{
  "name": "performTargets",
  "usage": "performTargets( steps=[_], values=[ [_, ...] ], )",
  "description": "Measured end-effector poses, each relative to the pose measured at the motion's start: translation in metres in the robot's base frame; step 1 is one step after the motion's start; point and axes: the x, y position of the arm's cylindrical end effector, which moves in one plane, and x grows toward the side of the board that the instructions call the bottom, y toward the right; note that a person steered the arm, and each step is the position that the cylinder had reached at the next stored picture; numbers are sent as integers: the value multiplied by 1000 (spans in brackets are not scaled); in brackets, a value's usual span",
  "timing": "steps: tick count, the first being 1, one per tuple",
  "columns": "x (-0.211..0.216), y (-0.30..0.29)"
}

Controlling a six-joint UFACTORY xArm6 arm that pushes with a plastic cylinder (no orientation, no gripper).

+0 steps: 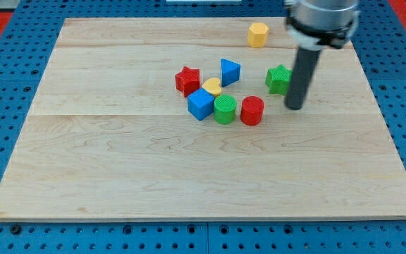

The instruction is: Move the green star above the red circle

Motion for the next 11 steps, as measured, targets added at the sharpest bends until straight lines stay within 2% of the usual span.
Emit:
performTargets(
  steps=[1, 2, 3, 5, 7, 8, 9, 10, 11],
  values=[
    [-47, 26],
    [-80, 9],
    [-86, -16],
    [-76, -8],
    [-15, -33],
    [-11, -49],
    [-11, -50],
    [-28, -17],
    [-78, 3]
  ],
)
